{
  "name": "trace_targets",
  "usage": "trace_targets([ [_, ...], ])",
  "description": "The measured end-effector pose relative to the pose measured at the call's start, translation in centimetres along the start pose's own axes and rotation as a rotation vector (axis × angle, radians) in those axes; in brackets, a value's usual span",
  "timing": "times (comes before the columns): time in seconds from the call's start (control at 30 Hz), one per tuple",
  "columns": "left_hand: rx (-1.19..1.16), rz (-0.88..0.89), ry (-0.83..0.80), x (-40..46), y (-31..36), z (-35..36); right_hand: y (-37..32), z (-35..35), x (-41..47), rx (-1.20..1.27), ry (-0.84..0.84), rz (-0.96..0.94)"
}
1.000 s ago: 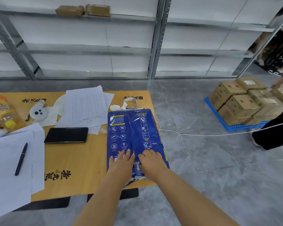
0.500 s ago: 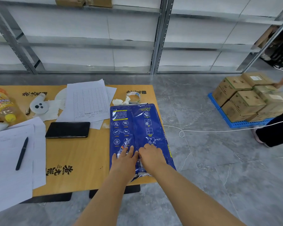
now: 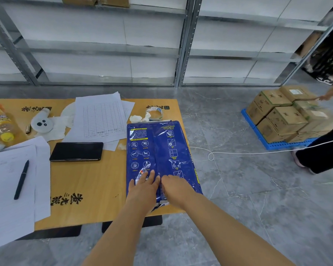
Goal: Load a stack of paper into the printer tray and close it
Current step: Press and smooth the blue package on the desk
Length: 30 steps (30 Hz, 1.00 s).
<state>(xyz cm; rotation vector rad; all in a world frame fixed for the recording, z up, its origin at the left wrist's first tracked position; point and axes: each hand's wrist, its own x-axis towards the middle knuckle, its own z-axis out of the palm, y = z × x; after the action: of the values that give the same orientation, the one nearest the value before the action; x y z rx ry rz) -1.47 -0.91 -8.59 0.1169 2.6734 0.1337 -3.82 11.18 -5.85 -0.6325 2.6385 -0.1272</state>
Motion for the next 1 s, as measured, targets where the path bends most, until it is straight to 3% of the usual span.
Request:
trace_targets([
  [0.33, -0.031, 0.002, -0.01, -0.2, 0.3, -0.4, -0.5, 2.8, -6.6, -0.107, -0.164, -0.142],
  [0.53, -0.021, 0.034, 0.006, -2.1, 0.4, 1.0, -0.6, 4.4, -7.4, -0.022, -0.265, -0.029],
  [0.67, 0.048, 0.032, 0.08, -3.3, 0.2, 1.9, -0.2, 4.1, -7.2, 0.038, -0.1, 0.122],
  [0.87, -0.065, 0.121, 0.385, -4.5, -0.3, 0.7, 0.5, 4.2, -6.4, 0.034, 0.062, 0.136],
  [0.93, -0.161, 0.034, 0.461, -4.6, -0.8, 0.3, 0.4, 4.0, -6.2, 0.066, 0.088, 0.179],
  [1.0, -0.434, -0.131, 0.524, -4.8, -1.3, -0.6, 0.5, 3.5, -6.2, 0.189, 0.163, 0.226],
])
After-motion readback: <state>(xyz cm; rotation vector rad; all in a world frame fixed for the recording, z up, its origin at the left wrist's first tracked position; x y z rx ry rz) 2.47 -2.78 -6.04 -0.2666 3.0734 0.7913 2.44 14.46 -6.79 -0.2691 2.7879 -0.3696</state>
